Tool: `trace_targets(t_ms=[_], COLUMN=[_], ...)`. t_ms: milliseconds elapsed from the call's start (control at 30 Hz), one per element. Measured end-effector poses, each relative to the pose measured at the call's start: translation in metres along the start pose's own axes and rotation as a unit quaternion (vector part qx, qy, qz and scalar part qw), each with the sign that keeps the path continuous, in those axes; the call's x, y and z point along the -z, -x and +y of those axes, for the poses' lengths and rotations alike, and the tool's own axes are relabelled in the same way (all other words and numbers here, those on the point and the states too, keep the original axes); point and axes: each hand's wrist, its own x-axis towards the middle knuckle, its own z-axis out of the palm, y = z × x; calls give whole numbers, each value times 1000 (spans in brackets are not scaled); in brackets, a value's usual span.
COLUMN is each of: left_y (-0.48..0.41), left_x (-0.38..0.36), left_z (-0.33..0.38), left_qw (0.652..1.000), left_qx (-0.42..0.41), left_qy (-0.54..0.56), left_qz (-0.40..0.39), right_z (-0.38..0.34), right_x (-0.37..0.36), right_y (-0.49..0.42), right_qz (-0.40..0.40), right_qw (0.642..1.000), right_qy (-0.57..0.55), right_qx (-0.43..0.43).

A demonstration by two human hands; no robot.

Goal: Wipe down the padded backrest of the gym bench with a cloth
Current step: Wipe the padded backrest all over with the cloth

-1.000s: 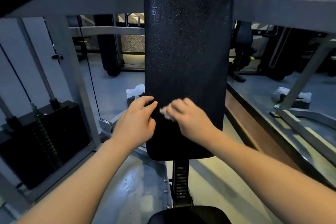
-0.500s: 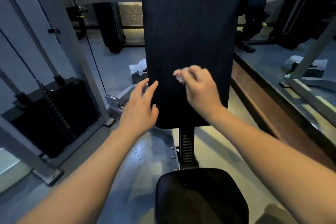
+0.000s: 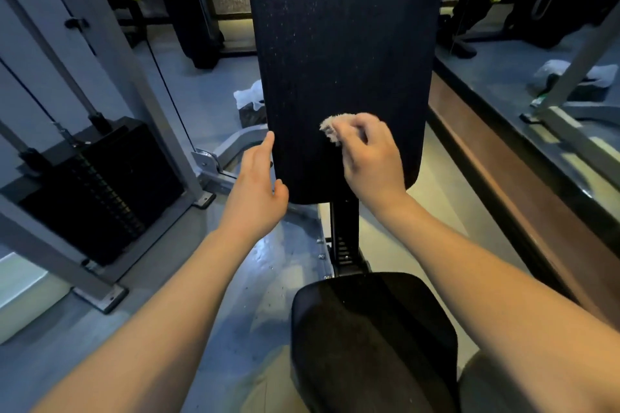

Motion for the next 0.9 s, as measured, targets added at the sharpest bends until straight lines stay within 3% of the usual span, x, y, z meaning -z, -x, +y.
trace_targets(t_ms=[100, 167, 200, 267, 300, 367, 433, 500, 600, 733, 833, 900], left_y=[3, 3, 3, 0, -1, -3, -4, -5, -8, -14, -14, -14], left_x=[-5, -12, -15, -23, -26, -31, -33, -33, -33, -34, -32, -32], left_z=[-1, -3, -3, -1, 1, 6, 12, 14, 9, -1, -5, -6], left_qw=[1000, 1000, 1000, 1000, 999, 998, 997, 996, 995, 996, 996, 996], left_qx=[13, 12, 10, 7, 12, 29, 39, 41, 29, 20, 16, 7], left_qy=[6, 11, 7, -19, -32, -50, -65, -81, -91, -77, -79, -79], left_qz=[4, 9, 10, 15, 18, 25, 27, 26, 30, 32, 32, 32], right_z=[-6, 2, 7, 11, 15, 30, 41, 47, 34, -29, -31, -2], right_x=[-18, -16, -12, 3, 9, 11, 7, 0, -11, -41, -30, -9], right_y=[69, 119, 135, 140, 129, 102, 83, 76, 72, 77, 74, 72], right_qz=[-111, -190, -186, -91, -31, 67, 109, 130, 135, 13, 71, 123], right_qw=[992, 981, 981, 964, 927, 801, 688, 629, 591, 526, 465, 470], right_qy=[-11, -23, -34, -79, -101, -163, -247, -301, -362, -474, -514, -498], right_qx=[54, 28, -29, -237, -360, -573, -674, -705, -708, -706, -717, -718])
